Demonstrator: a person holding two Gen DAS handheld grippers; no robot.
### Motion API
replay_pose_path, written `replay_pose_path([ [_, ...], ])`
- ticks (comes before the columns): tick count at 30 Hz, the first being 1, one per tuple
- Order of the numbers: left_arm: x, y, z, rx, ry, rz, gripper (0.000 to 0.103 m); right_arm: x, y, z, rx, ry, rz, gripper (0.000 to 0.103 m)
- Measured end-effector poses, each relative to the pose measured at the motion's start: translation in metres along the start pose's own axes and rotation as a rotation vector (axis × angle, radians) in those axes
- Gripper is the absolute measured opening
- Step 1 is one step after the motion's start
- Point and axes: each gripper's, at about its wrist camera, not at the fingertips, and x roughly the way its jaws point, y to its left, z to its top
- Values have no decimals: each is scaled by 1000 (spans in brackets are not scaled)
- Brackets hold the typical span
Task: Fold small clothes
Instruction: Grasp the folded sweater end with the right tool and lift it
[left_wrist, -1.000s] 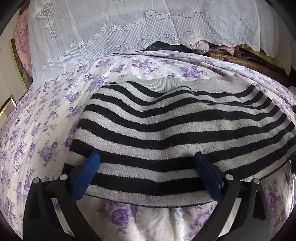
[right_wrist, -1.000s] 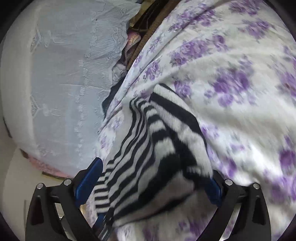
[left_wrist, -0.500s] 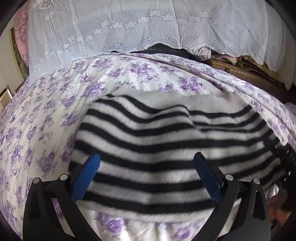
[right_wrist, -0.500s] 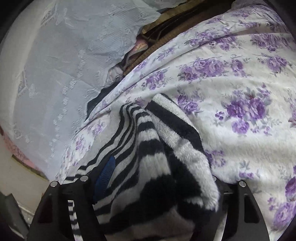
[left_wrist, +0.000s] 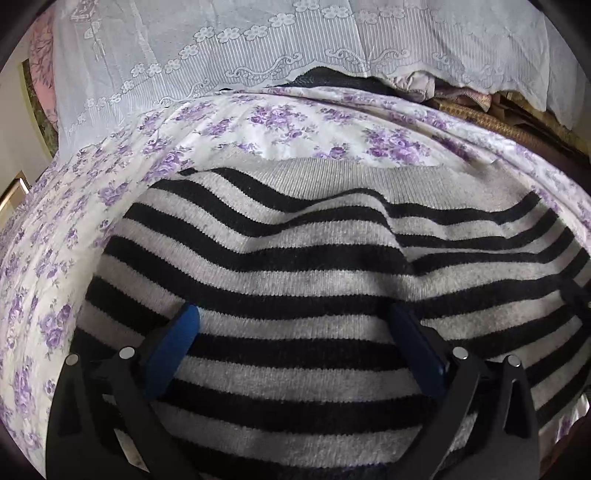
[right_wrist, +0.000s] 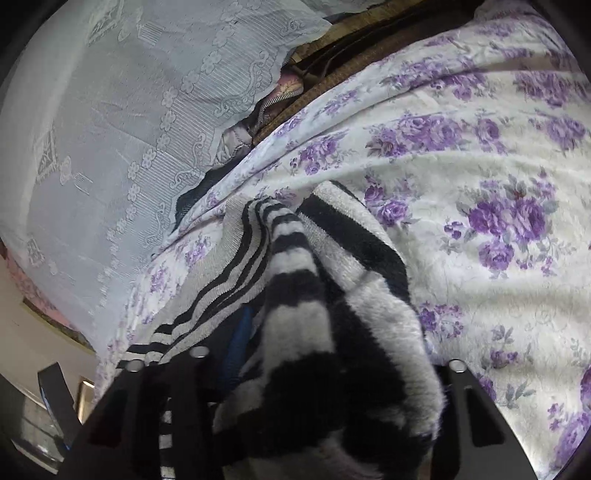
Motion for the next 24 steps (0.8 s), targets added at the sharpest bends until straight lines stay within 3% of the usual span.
replay_pose_path([
  [8,-21,-3,-6,33,-14,-55,98,-2,-5,0,22,2,38,42],
  [12,-26,-13,-9,82,-33,-33,98,-7,-8,1,40,-6,70,33],
  [18,-27,-17,-10,104,-25,-36,99,-8,-1,3,-1,-3,65,32],
  [24,-22,-17,-12,104,-12,-44,99,6,-24,5,124,70,123,30],
])
